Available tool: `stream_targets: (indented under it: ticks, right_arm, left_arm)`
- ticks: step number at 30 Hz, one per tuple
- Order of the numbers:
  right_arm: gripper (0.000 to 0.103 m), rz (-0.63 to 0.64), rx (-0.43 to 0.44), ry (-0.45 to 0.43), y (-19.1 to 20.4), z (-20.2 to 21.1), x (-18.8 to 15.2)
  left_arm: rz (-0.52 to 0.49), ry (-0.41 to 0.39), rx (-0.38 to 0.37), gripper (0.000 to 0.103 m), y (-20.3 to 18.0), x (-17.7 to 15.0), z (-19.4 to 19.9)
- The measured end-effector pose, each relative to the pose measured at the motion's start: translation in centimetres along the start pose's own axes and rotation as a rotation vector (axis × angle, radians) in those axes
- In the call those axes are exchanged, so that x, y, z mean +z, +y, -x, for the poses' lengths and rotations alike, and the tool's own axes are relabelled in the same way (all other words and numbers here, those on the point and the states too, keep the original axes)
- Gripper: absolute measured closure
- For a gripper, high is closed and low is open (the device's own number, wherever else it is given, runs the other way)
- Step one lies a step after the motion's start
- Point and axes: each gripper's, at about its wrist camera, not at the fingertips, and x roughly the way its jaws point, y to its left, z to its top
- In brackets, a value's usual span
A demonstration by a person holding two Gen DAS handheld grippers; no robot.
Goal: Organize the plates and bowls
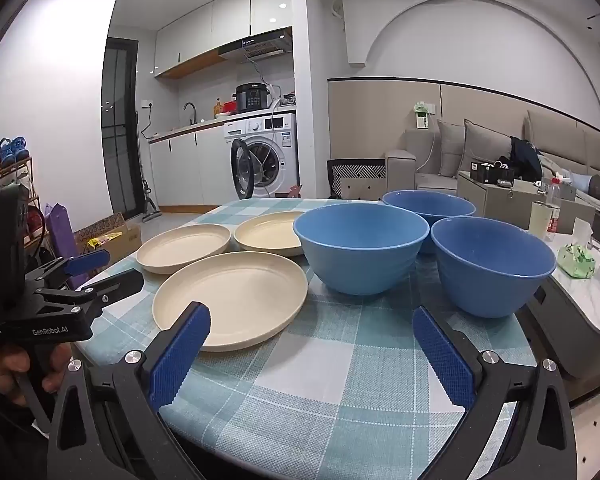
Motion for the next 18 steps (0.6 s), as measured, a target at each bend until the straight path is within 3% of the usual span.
stream_targets:
  ticks: [18]
  right_arm:
    - [0.000, 0.008, 0.000, 0.031, 0.3, -0.8, -0.3]
  left_arm:
    - [0.012, -0.003, -0.002, 0.000, 0.1, -0.3, -0.1]
